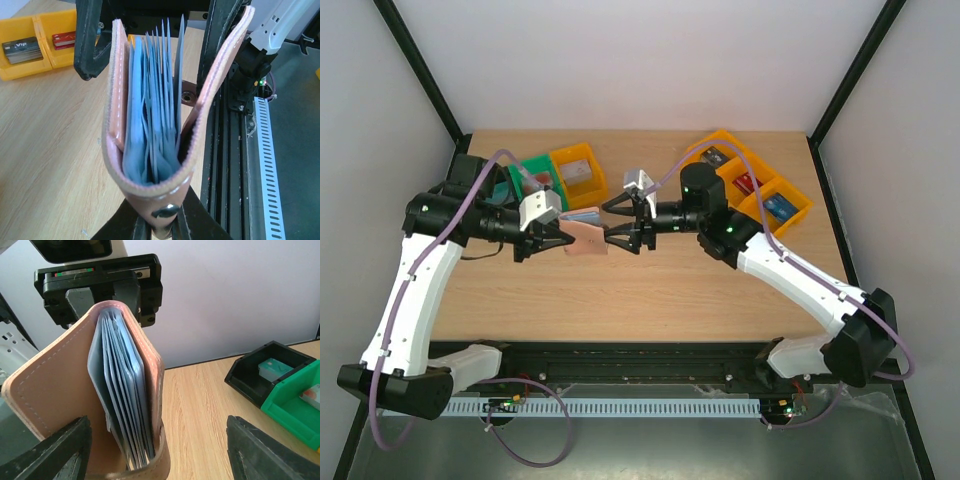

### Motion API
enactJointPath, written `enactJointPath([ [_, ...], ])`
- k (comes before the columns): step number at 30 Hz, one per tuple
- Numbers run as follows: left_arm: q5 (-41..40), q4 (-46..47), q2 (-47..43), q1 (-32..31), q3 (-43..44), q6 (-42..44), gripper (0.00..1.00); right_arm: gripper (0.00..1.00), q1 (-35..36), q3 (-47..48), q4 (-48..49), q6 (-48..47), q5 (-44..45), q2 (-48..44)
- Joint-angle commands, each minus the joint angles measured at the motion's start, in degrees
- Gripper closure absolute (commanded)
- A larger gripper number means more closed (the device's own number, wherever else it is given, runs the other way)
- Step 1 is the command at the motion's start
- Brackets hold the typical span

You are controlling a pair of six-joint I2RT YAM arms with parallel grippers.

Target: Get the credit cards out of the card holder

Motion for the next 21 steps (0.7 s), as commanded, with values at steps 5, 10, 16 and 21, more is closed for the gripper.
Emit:
enactJointPath([
  [5,3.2,1.2,-1.3,0.3,-0.8,1.2,0.98,0.16,3.0,4.1,-2.4,-2.4,-2.2,2.2],
  [10,4.0,1.2,-1.2,0.3,-1.0,1.7,0.98,0.27,4.3,4.2,-2.3,-2.5,-2.0,3.0],
  [16,4.1,3.5,-1.3,0.9,-1.2,-0.5,0.85,0.94,4.3,3.8,0.6,0.1,-1.4,3.3],
  [21,-0.8,14.7,-2.0,2.2,-3.7,-11.9,0.02,0.98,4.2,3.9,1.3,3.6,6.8,4.0],
])
